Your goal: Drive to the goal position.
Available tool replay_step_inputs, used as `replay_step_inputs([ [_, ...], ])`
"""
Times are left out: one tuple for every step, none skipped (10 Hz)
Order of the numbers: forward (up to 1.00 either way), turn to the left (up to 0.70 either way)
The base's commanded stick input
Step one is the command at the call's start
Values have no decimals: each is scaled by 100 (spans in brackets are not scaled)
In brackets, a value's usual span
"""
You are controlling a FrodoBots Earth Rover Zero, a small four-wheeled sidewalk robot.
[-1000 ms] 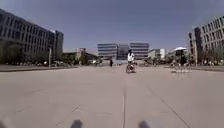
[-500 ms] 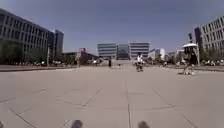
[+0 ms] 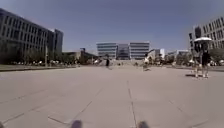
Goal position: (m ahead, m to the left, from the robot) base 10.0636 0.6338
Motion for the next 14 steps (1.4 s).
replay_step_inputs([
  [100, 0],
  [100, 0],
  [100, 0],
  [100, 0],
  [100, 0],
  [100, 0],
  [100, 0],
  [100, 0],
  [100, 0],
  [100, 0],
  [100, 0],
  [100, 0],
  [100, 0],
  [100, 0],
])
